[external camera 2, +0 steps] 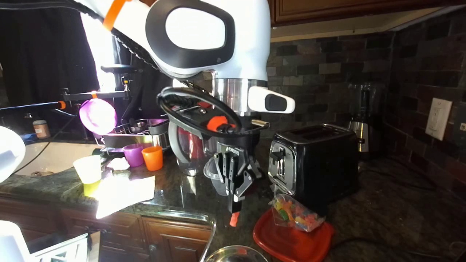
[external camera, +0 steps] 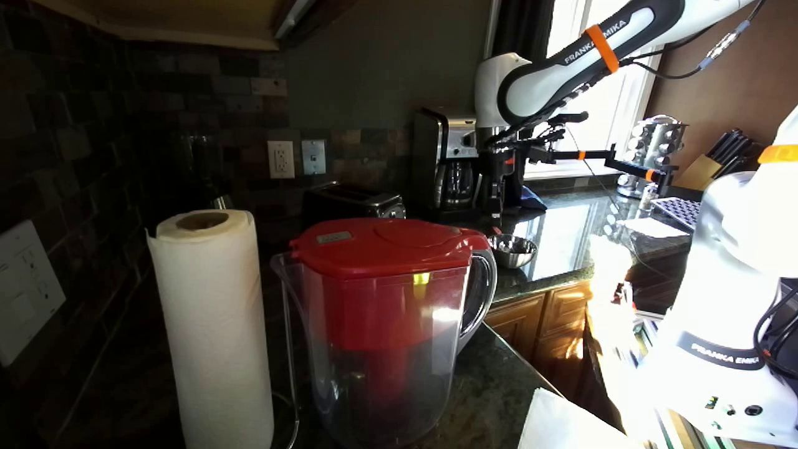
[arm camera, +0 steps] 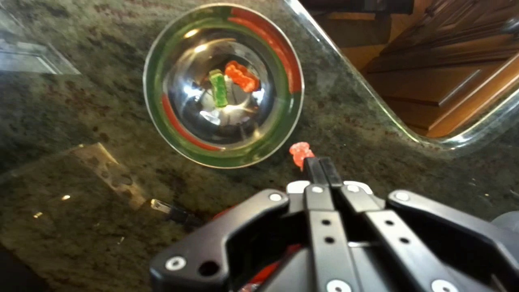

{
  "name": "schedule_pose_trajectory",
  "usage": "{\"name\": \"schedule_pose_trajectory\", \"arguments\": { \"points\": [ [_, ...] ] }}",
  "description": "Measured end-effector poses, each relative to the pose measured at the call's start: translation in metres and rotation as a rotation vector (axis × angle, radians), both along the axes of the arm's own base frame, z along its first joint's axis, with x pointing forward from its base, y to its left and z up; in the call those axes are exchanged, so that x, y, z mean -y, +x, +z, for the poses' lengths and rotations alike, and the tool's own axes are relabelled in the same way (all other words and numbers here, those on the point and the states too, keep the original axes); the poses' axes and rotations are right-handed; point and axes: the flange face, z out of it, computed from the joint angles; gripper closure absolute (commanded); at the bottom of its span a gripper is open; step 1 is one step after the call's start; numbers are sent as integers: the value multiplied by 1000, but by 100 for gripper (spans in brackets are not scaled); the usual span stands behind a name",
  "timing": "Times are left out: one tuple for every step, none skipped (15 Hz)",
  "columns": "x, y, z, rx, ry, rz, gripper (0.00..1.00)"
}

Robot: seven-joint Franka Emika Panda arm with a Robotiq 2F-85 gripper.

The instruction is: Move one gummy bear to the silver bowl

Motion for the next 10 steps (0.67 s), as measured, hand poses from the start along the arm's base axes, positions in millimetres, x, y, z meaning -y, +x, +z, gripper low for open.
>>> {"name": "schedule_pose_trajectory", "arguments": {
  "points": [
    [5,-2,1,-14,-20,-10,99],
    [10,-5,1,-27,-34,-18,99],
    [13,-7,0,-37,-45,-21,99],
    [16,-8,-1,-41,-46,-27,99],
    [19,-9,-3,-45,-43,-33,99],
    [21,-11,-5,-50,-40,-39,99],
    [23,-13,-9,-57,-36,-44,99],
    [25,-15,-12,-65,-32,-49,99],
    [26,-17,-15,-72,-29,-55,99],
    [28,-18,-18,-79,-27,-59,99]
  ]
}}
